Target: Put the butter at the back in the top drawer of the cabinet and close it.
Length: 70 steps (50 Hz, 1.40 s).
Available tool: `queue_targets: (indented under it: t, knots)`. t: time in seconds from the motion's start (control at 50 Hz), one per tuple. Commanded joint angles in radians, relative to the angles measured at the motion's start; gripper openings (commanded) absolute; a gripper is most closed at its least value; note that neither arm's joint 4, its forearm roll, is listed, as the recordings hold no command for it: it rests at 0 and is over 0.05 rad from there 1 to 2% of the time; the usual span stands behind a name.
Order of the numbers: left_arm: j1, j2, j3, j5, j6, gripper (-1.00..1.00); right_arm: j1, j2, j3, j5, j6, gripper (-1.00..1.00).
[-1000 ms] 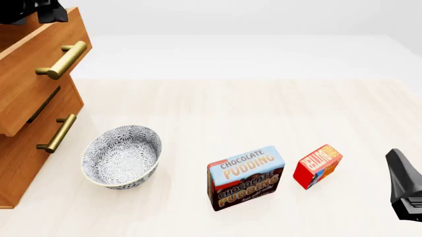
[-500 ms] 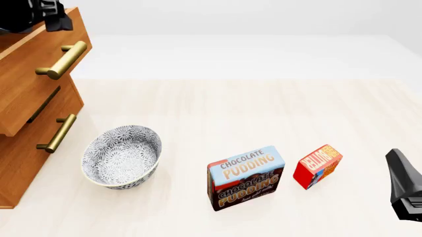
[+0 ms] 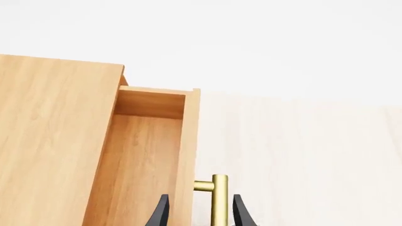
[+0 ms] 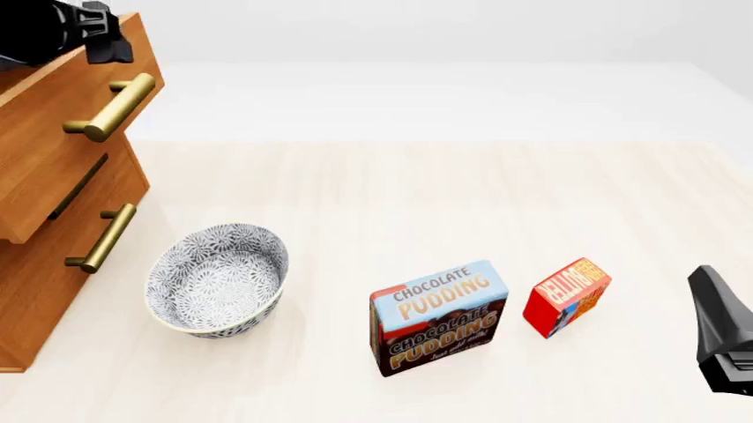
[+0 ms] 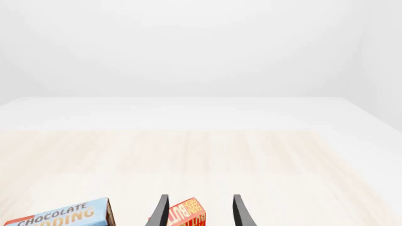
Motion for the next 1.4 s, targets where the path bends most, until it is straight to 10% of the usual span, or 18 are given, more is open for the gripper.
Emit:
queue_targets:
  t: [0.02, 1.4]
  knots:
    - [0.005, 0.023, 0.003, -0.003, -0.001, 1.00, 0.000, 0.000, 0.000, 0.000, 0.000, 1.00]
    - [-0.059, 0.064, 0.052, -0.021, 0.022, 1.00, 0.000, 0.000, 0.000, 0.000, 0.000, 1.00]
